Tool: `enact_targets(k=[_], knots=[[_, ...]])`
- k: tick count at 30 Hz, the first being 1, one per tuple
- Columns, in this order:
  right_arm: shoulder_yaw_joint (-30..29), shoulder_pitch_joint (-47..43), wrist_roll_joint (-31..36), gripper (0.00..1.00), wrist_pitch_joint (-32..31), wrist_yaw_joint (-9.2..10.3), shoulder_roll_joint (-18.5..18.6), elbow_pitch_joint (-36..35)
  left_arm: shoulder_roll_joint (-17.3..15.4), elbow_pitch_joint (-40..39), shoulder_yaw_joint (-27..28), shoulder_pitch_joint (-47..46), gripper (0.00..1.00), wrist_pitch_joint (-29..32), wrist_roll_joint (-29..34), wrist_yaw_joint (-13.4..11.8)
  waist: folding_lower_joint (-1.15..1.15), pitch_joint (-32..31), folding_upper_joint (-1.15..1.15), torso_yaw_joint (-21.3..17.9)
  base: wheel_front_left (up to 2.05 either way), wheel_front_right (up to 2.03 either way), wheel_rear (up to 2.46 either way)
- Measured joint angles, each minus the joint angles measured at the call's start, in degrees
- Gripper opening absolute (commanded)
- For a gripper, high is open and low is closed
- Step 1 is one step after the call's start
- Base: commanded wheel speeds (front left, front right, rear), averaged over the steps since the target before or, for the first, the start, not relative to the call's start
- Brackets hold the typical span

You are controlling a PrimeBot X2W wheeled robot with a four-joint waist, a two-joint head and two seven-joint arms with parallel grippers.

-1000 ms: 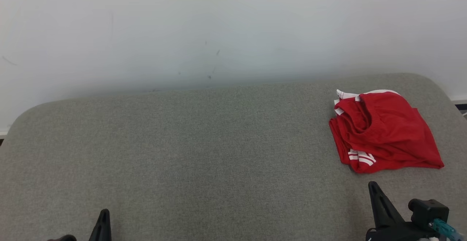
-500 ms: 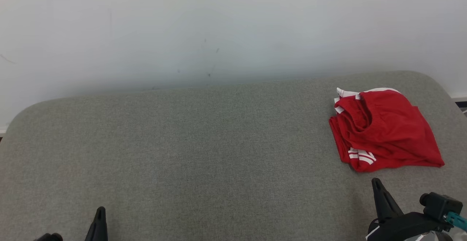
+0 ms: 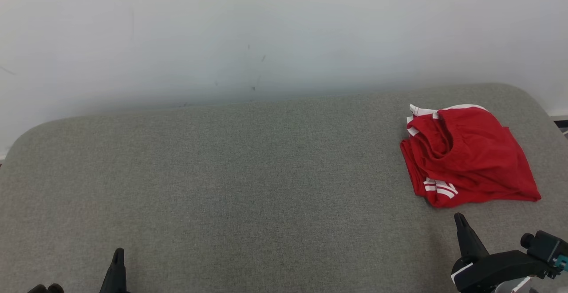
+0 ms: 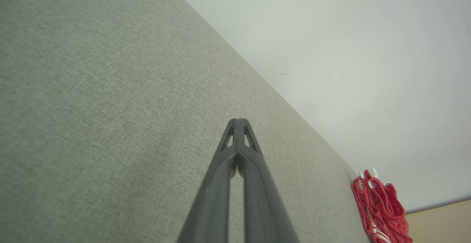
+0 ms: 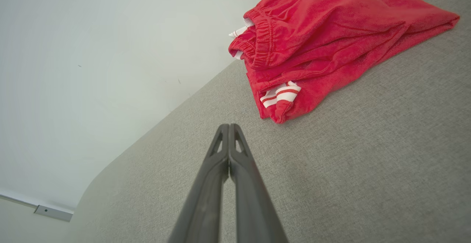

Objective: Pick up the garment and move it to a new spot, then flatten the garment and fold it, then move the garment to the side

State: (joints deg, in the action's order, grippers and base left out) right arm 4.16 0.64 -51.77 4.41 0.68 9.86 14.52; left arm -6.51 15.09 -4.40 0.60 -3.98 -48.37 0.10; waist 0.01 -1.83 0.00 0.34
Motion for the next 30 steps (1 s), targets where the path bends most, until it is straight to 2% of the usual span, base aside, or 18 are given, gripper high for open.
enact_targets(k=[30], knots=[[-6.7, 2.4, -22.8, 0.0, -6.4, -4.23, -4.1, 1.6, 2.4, 1.0, 5.5, -2.6, 0.0, 6.1, -24.6, 4.0, 0.0, 1.1, 0.0, -0.2, 0.0, 0.0, 0.0]])
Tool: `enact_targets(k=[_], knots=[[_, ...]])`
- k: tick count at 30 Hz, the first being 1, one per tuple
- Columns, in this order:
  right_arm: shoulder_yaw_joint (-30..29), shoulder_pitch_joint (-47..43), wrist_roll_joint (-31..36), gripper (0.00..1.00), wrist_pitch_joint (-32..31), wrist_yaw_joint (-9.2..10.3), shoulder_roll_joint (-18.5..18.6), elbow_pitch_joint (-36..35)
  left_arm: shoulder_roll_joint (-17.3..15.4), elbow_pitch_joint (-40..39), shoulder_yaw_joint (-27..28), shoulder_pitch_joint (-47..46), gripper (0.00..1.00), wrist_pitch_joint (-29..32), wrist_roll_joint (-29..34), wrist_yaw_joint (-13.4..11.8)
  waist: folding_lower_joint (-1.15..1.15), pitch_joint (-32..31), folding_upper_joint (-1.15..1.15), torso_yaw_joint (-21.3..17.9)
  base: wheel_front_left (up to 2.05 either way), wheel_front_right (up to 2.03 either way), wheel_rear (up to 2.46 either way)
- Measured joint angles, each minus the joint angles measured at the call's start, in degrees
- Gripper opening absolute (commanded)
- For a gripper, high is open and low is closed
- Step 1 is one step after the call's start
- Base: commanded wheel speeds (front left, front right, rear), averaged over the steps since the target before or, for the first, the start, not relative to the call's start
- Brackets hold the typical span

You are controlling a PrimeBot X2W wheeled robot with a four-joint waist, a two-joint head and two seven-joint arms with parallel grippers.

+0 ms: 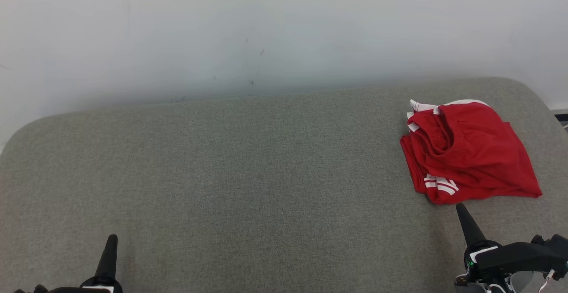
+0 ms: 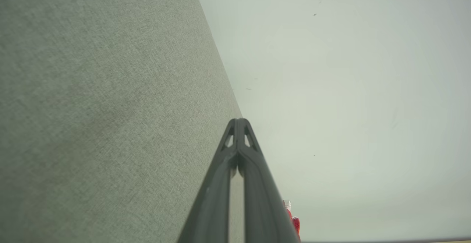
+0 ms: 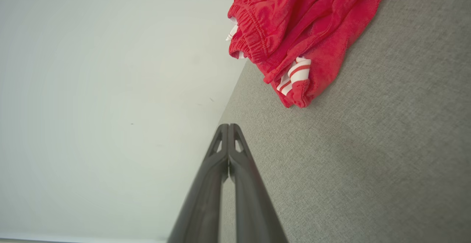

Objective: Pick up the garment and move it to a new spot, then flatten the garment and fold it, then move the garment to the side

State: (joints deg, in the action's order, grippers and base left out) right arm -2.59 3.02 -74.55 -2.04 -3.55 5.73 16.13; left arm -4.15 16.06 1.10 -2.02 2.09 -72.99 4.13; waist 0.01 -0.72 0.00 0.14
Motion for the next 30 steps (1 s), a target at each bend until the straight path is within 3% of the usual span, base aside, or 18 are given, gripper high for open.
enact_targets(k=[22, 30], knots=[[-4.9, 1.4, -16.3, 0.0, -4.4, -3.21, -3.0, 0.9, 1.8, 0.9, 4.0, -2.3, 0.0, 4.3, -17.8, 3.0, 0.0, 0.8, 0.0, -0.1, 0.0, 0.0, 0.0], [-5.0, 2.1, -17.2, 0.0, -4.5, -3.32, -3.1, 1.0, 1.9, 1.0, 4.1, -3.0, 0.0, 4.4, -18.3, 3.0, -0.01, 0.8, 0.0, -0.1, 0.0, 0.0, 0.0]])
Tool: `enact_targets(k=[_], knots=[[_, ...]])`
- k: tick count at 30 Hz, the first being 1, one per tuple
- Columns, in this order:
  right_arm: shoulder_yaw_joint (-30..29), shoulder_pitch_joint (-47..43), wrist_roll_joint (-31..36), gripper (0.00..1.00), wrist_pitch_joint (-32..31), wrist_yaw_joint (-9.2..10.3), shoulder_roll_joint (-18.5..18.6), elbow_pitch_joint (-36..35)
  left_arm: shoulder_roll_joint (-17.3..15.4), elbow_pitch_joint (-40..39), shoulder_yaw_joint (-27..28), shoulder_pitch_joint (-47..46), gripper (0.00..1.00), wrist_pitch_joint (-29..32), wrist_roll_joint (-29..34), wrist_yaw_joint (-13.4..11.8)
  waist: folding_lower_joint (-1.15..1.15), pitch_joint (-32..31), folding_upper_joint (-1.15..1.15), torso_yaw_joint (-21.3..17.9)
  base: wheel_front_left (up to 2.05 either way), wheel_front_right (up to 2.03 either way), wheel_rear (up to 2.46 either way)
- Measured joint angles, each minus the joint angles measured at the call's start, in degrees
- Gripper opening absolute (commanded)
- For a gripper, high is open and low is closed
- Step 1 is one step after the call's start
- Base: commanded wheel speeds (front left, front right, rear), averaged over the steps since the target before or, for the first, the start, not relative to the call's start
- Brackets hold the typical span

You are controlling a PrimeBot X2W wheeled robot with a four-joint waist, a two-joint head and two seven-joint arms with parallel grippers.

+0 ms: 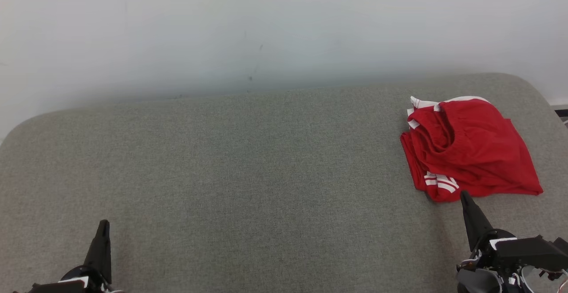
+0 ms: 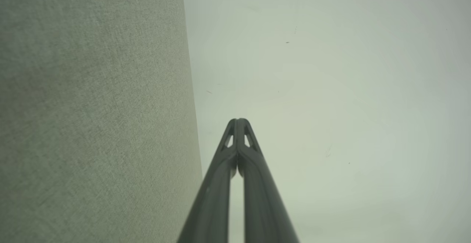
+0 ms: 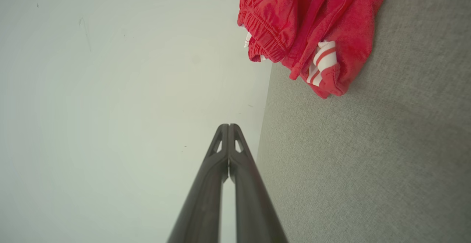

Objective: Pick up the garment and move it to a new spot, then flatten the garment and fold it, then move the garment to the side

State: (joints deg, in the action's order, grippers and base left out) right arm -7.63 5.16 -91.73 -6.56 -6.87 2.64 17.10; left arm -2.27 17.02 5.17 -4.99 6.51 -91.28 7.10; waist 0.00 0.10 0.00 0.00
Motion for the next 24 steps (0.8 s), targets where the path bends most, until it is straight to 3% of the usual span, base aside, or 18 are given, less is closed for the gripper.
enact_targets(k=[24], knots=[[0.0, 0.0, 0.0, 0.0, 0.0, -0.01, 0.0, 0.0, 0.0, 0.0, 0.0, 0.0, 0.0, 0.0, 0.0, 0.0, 0.0, 0.0, 0.0, 0.0, 0.0, 0.0, 0.0]])
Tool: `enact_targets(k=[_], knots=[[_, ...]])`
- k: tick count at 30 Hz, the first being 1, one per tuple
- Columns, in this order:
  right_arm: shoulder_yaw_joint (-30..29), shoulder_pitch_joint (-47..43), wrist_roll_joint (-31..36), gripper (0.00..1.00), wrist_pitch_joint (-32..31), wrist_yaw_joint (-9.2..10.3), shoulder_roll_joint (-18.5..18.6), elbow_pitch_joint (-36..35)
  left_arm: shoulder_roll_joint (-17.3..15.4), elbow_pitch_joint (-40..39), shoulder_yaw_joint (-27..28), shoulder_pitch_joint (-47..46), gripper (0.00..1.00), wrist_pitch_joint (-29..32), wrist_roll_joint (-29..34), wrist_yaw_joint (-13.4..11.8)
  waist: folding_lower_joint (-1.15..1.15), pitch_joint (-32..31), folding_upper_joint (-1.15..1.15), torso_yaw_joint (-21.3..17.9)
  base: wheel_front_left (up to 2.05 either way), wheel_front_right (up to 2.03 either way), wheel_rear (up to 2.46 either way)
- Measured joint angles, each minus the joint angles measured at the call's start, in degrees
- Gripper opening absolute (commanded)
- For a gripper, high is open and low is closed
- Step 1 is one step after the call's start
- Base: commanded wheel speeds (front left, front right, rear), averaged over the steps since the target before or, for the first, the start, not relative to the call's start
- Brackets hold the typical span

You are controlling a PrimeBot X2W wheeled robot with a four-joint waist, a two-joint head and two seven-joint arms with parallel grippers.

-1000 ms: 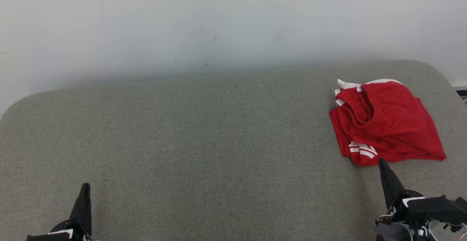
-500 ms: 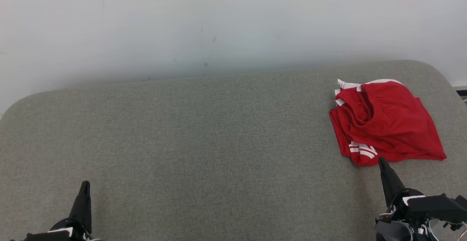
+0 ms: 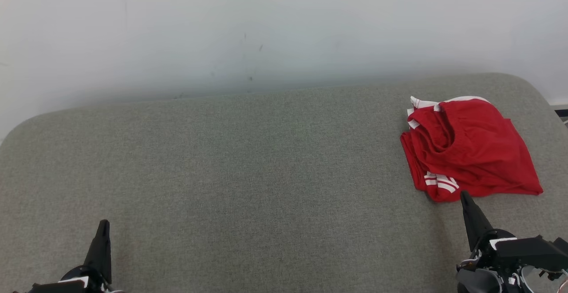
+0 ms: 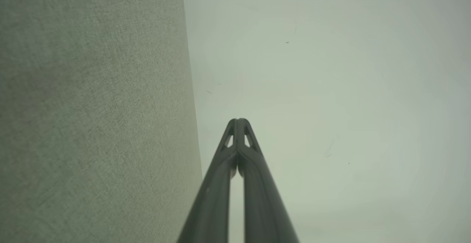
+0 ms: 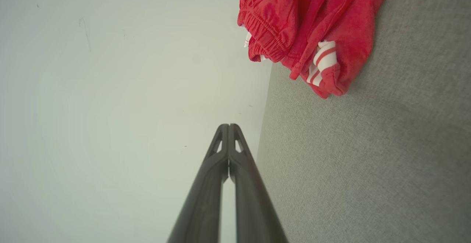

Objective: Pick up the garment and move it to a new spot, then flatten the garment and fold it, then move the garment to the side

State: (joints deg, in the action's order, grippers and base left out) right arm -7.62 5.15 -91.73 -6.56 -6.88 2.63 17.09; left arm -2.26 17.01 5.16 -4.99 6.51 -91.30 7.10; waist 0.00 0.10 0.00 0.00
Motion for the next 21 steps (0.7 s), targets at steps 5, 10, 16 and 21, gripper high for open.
enact_targets(k=[5, 10, 16, 21], knots=[[0.0, 0.0, 0.0, 0.0, 0.0, 0.0, 0.0, 0.0, 0.0, 0.0, 0.0, 0.0, 0.0, 0.0, 0.0, 0.0, 0.0, 0.0, 0.0, 0.0, 0.0, 0.0, 0.0], [0.0, 0.0, 0.0, 0.0, 0.0, 0.0, 0.0, 0.0, 0.0, 0.0, 0.0, 0.0, 0.0, 0.0, 0.0, 0.0, 0.0, 0.0, 0.0, 0.0, 0.0, 0.0, 0.0], [0.0, 0.0, 0.0, 0.0, 0.0, 0.0, 0.0, 0.0, 0.0, 0.0, 0.0, 0.0, 0.0, 0.0, 0.0, 0.0, 0.0, 0.0, 0.0, 0.0, 0.0, 0.0, 0.0], [0.0, 0.0, 0.0, 0.0, 0.0, 0.0, 0.0, 0.0, 0.0, 0.0, 0.0, 0.0, 0.0, 0.0, 0.0, 0.0, 0.0, 0.0, 0.0, 0.0, 0.0, 0.0, 0.0]])
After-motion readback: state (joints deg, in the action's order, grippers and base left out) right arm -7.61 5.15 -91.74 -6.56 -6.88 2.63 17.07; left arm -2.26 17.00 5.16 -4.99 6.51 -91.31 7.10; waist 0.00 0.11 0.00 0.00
